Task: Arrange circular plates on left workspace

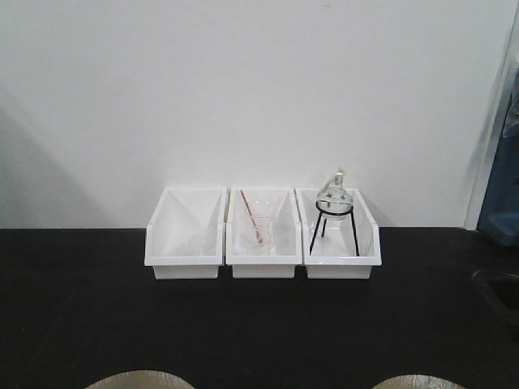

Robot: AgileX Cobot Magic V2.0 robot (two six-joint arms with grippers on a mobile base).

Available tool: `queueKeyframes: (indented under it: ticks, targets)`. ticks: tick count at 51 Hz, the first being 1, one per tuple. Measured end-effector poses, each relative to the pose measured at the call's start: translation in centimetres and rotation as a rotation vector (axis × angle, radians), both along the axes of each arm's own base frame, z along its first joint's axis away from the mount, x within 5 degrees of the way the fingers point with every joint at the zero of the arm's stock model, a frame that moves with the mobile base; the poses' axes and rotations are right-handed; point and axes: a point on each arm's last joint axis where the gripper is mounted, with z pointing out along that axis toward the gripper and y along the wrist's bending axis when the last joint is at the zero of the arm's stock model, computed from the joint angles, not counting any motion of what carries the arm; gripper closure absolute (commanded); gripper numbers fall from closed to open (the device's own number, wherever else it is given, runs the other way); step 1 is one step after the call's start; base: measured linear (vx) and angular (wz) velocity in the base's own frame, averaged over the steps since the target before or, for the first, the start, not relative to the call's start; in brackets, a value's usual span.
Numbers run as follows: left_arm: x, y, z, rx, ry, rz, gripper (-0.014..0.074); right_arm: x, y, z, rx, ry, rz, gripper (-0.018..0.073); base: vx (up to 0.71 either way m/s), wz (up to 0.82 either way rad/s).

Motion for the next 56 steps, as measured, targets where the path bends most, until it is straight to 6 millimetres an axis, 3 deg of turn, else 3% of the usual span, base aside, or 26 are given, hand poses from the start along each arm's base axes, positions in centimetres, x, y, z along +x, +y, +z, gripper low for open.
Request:
queueKeyframes:
  ticks: [14,26,35,56]
  targets:
    - [0.0,0.2,-0.7,0.056,0.008,-0.06,0.0533,0.0,0.0,0.0,0.001,0.0,0.001,0.0559,0.0,0.0]
    - [1.2,0.7,-3.5,0.045,0.068,-0.11,0.0303,-0.1,0.0,0.0,0.005,0.002,0.007,0.0552,0.0,0.0]
    - [2.3,-0.3,-5.6,0.052,0.091,-0.206,0.0158,-0.1,0.1,0.0,0.005,0.001,0.016,0.055,0.0,0.0]
    - [4.2,-3.2,-11.7,0.0,0.248,-0.322,0.0132,0.0,0.2,0.2,0.011,-0.026,0.02,0.055,0.0,0.0]
